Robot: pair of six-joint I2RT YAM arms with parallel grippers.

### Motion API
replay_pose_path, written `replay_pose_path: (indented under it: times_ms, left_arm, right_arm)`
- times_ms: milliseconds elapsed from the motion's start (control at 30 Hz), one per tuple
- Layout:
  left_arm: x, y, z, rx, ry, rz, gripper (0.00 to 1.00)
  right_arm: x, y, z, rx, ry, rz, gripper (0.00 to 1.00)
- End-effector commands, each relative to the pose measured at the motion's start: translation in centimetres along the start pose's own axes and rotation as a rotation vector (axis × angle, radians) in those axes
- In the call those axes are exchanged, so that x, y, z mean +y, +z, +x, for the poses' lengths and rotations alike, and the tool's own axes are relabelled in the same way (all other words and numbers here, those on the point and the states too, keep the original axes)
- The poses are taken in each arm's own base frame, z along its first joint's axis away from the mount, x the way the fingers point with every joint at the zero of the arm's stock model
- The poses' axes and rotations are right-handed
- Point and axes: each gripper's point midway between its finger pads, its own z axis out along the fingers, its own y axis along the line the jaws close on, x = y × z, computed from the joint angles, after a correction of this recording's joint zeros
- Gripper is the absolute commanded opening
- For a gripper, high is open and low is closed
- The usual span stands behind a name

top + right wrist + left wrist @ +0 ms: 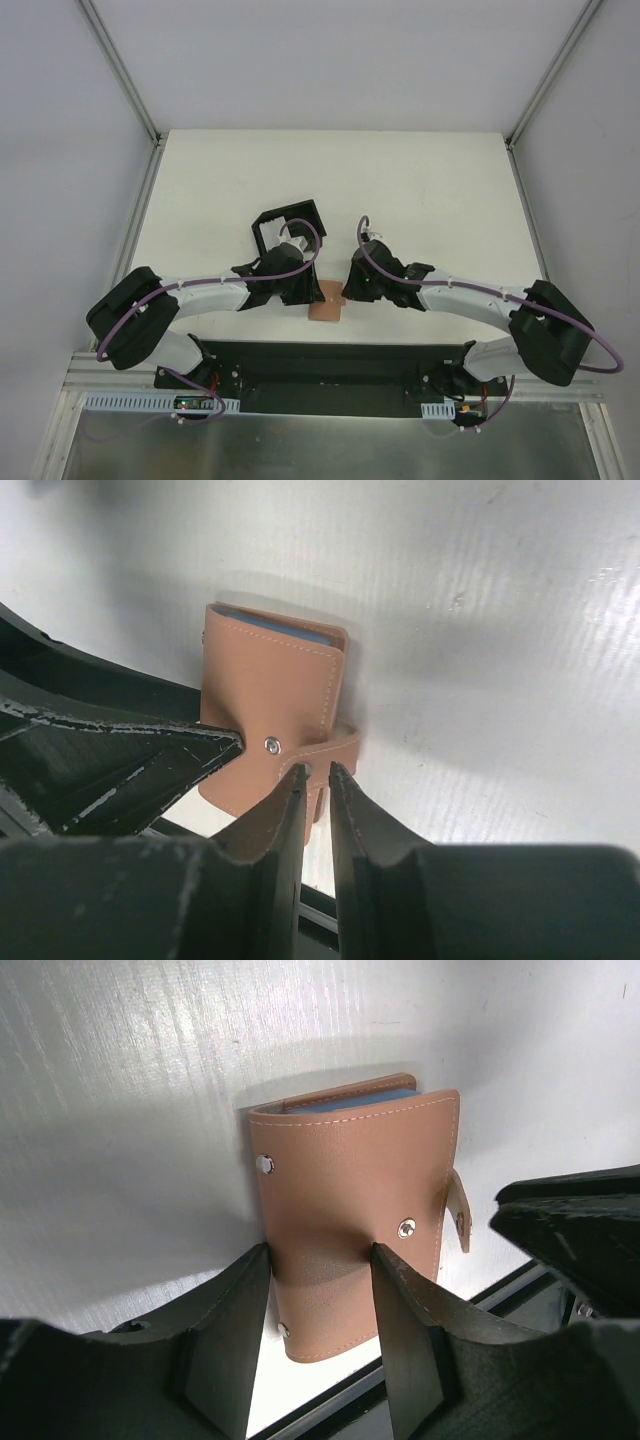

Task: Put the credit cards into the card holder
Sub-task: Close the card holder at the center of the board.

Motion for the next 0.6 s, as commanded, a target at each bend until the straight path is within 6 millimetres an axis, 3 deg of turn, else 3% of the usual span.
replay_pose_path:
  times_ms: [0, 100, 567]
  left_arm:
    - [2.8, 0.0, 2.3, 0.068, 0.009, -0.093, 0.45]
    - [2.7, 0.0, 2.3, 0.073, 0.011, -0.089, 0.45]
    - [2.8, 0.2, 2.4, 0.08, 0.009, -0.095, 0.45]
  right_arm:
    - [-0.5, -1.1, -1.3, -0.062, 0.042, -0.007, 0.18]
    - [-0.8, -0.8, -0.8, -0.043, 0.051, 0.001, 0.18]
    - [2.0, 0.9, 0.3, 0.04, 0.045, -0.086, 0.17]
